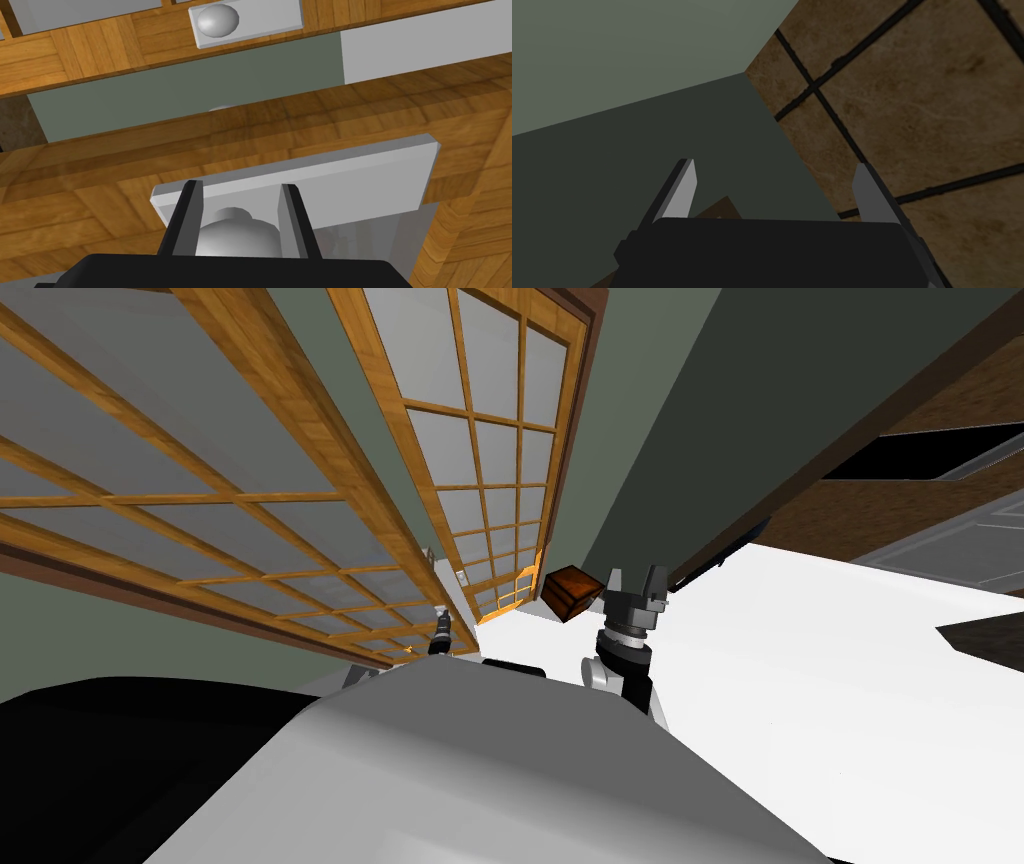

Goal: Pull the door open

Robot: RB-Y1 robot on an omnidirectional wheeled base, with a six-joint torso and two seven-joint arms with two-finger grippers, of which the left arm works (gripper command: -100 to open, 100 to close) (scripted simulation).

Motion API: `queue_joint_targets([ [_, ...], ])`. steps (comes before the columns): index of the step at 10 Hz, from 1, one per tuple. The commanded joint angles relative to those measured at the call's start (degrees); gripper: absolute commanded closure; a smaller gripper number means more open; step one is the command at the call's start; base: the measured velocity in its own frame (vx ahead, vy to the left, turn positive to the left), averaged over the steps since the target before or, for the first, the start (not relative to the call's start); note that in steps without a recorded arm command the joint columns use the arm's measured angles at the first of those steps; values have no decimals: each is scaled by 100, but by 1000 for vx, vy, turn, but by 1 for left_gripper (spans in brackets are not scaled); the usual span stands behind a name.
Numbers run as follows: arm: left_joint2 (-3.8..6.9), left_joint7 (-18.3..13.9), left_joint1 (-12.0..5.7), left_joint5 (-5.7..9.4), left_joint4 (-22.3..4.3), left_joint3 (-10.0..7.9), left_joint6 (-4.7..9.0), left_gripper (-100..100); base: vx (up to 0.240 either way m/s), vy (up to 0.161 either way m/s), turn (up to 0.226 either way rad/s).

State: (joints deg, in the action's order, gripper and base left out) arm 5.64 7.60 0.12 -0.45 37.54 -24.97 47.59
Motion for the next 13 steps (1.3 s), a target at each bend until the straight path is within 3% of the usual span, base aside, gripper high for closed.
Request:
queue_joint_targets([
  [1,222,-45,-146,88,-286,-150,179,100,-22,-4,15],
  [2,236,-283,-170,118,-530,-123,187,100,-21,28,-53],
  [6,249,-521,-194,148,-523,-95,194,100,-27,10,-27],
  [9,278,-998,-243,211,-603,-39,210,100,-41,19,-73],
  [11,278,-998,-243,211,-603,-39,210,100,-4,-6,6],
  [13,306,-1377,-292,273,-653,17,226,100,-37,10,-62],
])
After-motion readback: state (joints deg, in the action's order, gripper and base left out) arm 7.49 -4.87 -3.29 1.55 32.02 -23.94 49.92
